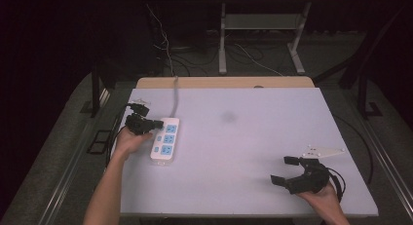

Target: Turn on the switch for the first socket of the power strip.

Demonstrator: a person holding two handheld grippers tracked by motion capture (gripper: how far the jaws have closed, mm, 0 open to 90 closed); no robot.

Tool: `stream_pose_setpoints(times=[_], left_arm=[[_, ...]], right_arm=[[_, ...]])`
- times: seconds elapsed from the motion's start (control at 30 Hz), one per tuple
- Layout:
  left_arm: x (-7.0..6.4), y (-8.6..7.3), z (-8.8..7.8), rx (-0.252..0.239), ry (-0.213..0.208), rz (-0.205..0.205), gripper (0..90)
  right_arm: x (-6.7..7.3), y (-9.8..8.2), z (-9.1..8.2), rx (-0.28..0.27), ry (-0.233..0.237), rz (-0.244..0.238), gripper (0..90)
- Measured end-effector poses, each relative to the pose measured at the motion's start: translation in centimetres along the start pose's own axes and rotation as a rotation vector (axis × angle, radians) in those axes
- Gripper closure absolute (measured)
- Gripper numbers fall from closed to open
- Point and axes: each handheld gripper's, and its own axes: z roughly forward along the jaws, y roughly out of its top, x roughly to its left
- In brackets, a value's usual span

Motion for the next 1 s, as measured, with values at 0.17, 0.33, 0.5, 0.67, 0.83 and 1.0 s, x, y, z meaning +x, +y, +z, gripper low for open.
stream_pose_setpoints(times=[0.17,0.33,0.5,0.67,0.83,1.0], left_arm=[[0.0,-0.2,0.1,-0.010,0.006,-0.018,89.1],[0.0,-0.6,0.2,-0.031,-0.002,-0.047,89.4],[0.0,-0.6,0.3,-0.027,0.004,-0.049,89.6],[0.3,-0.9,0.4,-0.044,-0.012,-0.112,89.7],[0.0,-1.0,0.4,-0.056,0.001,-0.117,89.7],[-0.3,-0.7,0.4,-0.036,0.023,-0.095,89.6]], right_arm=[[0.0,0.0,0.0,-0.001,-0.001,-0.001,0.8],[0.1,-0.1,0.0,0.000,0.000,-0.004,0.8],[0.0,-0.1,-0.1,-0.003,0.000,0.000,0.8],[-0.1,-0.1,-0.2,-0.007,-0.004,0.004,0.8],[-0.1,-0.1,-0.2,-0.007,-0.003,0.002,0.8],[-0.2,-0.1,-0.3,-0.014,-0.006,0.004,0.8]])
